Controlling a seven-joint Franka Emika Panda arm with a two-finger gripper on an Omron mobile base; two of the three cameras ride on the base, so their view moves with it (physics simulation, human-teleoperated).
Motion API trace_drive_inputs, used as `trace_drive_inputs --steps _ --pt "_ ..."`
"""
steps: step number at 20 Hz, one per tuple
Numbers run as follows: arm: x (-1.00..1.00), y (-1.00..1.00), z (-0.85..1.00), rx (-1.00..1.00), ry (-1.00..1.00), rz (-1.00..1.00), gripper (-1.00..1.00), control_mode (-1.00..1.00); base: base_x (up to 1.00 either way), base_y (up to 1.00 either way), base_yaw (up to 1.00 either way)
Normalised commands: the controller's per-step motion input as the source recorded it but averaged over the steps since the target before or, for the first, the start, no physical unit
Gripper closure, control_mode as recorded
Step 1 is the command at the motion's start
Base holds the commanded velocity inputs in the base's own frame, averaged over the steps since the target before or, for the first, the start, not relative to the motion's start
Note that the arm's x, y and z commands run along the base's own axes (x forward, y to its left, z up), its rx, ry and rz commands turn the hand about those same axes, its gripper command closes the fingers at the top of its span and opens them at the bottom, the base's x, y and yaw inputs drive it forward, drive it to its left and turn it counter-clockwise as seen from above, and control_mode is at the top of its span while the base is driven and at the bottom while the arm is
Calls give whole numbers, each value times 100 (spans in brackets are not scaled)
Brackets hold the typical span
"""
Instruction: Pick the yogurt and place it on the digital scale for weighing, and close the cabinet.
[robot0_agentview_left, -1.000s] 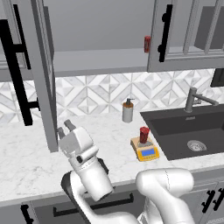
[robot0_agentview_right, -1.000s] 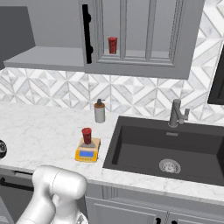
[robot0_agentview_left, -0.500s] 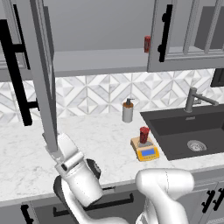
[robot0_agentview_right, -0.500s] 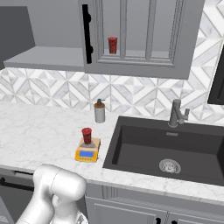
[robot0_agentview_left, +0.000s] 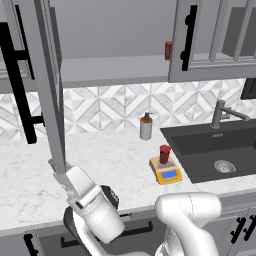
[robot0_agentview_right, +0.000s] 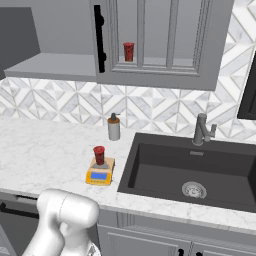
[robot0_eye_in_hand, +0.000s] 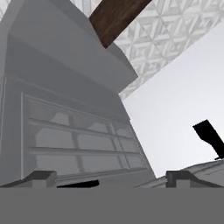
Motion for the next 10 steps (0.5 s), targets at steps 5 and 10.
trace_drive_inputs --steps 5,10 --pt "-94 77 -59 0 -14 -1 -100 -100 0 0 0" --pt "-77 65 1 4 2 -17 -100 -100 0 0 0"
